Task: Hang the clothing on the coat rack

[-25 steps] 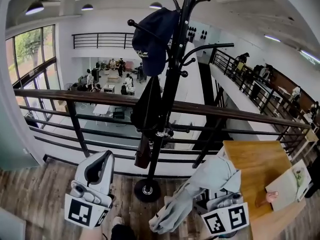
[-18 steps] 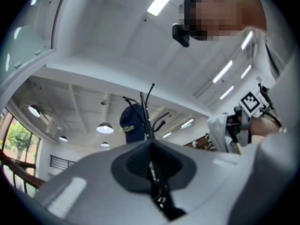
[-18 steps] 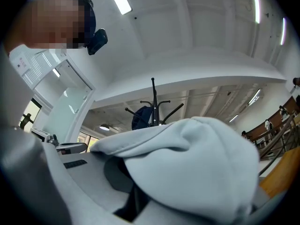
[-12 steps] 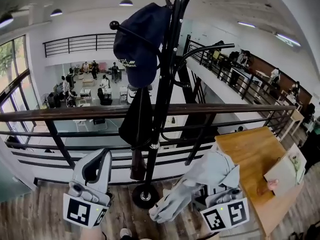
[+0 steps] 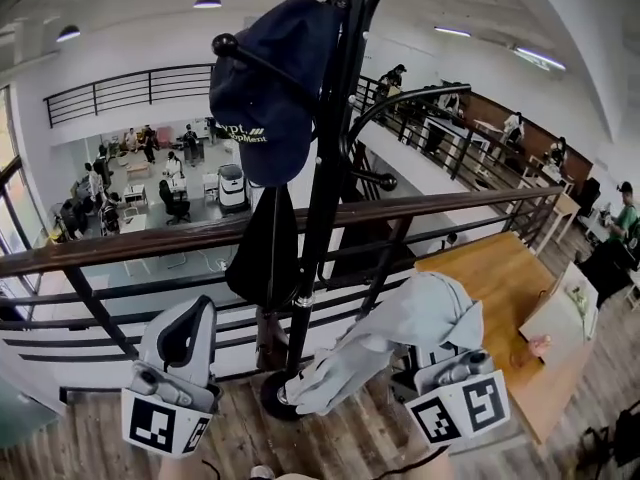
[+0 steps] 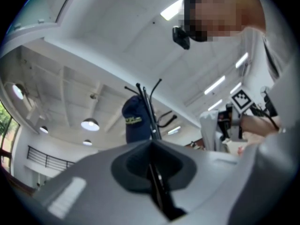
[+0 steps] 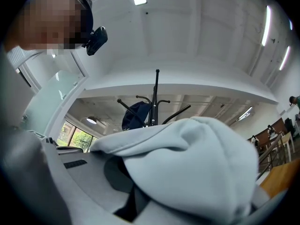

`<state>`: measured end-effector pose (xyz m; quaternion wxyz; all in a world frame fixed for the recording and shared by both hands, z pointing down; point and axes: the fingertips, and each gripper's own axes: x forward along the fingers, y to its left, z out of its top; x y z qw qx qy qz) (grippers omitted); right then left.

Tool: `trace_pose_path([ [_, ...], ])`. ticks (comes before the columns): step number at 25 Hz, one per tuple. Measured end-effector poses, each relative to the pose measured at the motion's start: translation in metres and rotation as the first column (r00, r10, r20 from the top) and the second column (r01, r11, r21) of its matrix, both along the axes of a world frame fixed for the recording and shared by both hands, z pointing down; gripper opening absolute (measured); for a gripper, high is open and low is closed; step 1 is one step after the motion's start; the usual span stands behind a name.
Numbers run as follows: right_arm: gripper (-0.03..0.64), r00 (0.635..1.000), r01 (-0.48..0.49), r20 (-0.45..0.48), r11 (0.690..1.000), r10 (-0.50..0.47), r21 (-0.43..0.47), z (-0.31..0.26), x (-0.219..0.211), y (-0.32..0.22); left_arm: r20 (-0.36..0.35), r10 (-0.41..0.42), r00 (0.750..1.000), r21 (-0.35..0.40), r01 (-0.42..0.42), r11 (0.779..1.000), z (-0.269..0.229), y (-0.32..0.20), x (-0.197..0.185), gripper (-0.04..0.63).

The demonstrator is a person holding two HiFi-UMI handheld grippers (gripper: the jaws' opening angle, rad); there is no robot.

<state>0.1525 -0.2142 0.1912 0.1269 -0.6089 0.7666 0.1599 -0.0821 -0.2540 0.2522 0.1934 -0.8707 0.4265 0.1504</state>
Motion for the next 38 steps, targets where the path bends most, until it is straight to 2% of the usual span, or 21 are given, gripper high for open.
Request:
trace_pose_path([
  [6,0.012,0.999,-0.03,-0.037,0.999,0.03,0.011,-0.038,-0.008,-0.024,-0.008,0.054,0.998,-0.003,-0.055,0.999,0.002,-0.023,-0.009,0.006],
  [10,0.014,0.997,-0.04,-0.061,0.999,0.039,-0.016,-0.059,-0.013,-0.041,-0.009,0.088,0.996,-0.001,-0.088,0.996,0.002,-0.038,-0.015,0.006],
  [17,0.014,0.992,0.042,-0.11,0.991,-0.056,-0.127,-0.087,-0.033,-0.068,-0.024,0.143,0.989,-0.011,-0.143,0.99,0.006,-0.056,-0.016,0.006],
  [23,0.015,0.987,0.071,-0.127,0.98,-0.095,-0.184,-0.107,-0.041,-0.089,-0.03,0.167,0.986,-0.023,-0.168,0.986,0.011,-0.066,-0.016,0.006],
  [30,0.028,0.97,0.041,-0.219,0.958,-0.107,-0.285,-0.106,-0.053,-0.111,-0.035,0.171,0.985,-0.031,-0.172,0.985,0.013,-0.067,-0.021,0.006],
  [38,0.075,0.942,-0.021,-0.324,0.944,-0.092,-0.329,-0.092,-0.06,-0.11,-0.044,0.176,0.983,-0.039,-0.177,0.983,0.015,-0.066,-0.021,0.006],
])
